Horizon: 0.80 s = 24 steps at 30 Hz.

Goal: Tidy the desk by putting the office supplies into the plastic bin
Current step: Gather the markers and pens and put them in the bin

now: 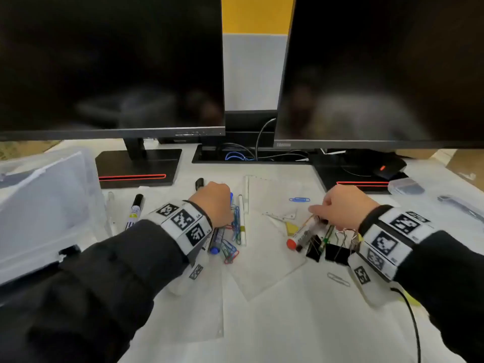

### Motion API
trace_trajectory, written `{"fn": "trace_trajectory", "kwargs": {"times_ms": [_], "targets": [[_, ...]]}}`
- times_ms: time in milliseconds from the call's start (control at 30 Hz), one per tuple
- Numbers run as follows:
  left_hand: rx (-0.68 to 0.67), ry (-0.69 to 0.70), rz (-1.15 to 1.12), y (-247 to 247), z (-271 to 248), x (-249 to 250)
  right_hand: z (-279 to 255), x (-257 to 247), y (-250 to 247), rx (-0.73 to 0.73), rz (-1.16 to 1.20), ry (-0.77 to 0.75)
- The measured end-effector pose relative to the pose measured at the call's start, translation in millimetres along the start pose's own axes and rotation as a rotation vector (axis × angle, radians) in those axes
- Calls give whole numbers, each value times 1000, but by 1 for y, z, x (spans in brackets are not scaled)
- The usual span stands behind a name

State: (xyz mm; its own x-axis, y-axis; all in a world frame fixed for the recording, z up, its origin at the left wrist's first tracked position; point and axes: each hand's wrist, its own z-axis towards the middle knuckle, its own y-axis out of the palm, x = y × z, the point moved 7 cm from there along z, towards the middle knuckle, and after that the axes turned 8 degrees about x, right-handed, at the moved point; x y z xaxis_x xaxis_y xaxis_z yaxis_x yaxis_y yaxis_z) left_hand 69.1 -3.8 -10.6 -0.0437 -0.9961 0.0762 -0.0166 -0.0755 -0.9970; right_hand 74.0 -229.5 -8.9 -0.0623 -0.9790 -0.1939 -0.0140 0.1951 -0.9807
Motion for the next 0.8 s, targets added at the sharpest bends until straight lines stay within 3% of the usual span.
{"fn": "trace_trajectory", "kwargs": {"times_ms": [133,367,433,500,567,633,700,800], "targets": [[-38,-34,-25,3,3,1,1,-12,1,30,-108,15],[-80,-74,-137,3,2,1,-2,-29,11,-60,-93,15],[-12,-99,-222,-5,2,-3,-2,-32,4,-22,-81,10],[23,-139,-399,-13,0,-8,-5,-38,-13,106,-21,-3],[5,-144,-699,-24,-5,-5,-10,-48,-34,264,172,-65],[-38,-106,-1058,-36,-11,4,-13,-63,-44,294,472,-149],[-65,-42,-1301,-45,-16,14,-19,-85,-37,164,801,-215],[-26,10,-1313,-48,-22,20,-21,-106,-21,11,1080,-224]]}}
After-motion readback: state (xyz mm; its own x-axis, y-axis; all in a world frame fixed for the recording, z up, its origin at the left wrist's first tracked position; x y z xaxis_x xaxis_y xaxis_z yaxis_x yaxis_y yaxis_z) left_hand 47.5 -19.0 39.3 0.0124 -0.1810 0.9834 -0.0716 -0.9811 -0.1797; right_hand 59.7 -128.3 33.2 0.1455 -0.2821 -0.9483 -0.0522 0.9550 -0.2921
